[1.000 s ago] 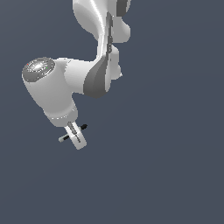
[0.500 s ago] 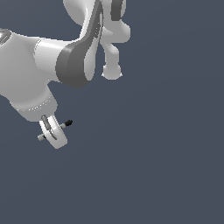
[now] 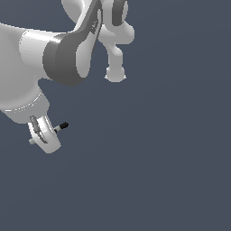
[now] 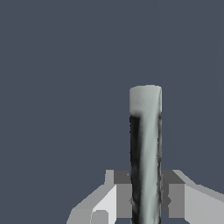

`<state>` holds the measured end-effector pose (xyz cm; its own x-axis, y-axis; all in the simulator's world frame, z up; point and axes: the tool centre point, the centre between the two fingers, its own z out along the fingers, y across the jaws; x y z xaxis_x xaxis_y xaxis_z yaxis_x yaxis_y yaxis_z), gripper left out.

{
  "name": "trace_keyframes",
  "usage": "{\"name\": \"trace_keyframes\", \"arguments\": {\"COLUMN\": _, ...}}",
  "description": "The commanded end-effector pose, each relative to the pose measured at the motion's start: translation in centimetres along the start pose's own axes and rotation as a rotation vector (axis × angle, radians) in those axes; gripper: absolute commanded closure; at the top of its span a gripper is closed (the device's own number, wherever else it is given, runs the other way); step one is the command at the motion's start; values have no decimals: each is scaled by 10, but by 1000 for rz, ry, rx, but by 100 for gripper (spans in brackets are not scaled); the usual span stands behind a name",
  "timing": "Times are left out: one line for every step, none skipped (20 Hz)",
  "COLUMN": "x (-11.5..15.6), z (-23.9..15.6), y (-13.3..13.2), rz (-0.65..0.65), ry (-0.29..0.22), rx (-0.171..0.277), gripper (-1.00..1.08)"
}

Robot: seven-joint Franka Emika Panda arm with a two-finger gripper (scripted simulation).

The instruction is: Pick up the object and move it to a goal position.

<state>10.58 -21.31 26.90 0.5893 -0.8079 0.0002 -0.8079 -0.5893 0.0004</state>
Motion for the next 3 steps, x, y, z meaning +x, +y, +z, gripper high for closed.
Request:
{"name": "trace_keyframes", "arguments": {"x": 2, "z": -2, "y": 0, "rz": 0, "ry": 0, "rx": 0, "gripper": 108}}
{"name": "trace_keyframes", "arguments": {"x": 2, "z": -2, "y": 0, "rz": 0, "ry": 0, "rx": 0, "gripper": 108}}
{"name": "trace_keyframes", "arguments": {"x": 2, "z": -2, "y": 0, "rz": 0, "ry": 0, "rx": 0, "gripper": 108}}
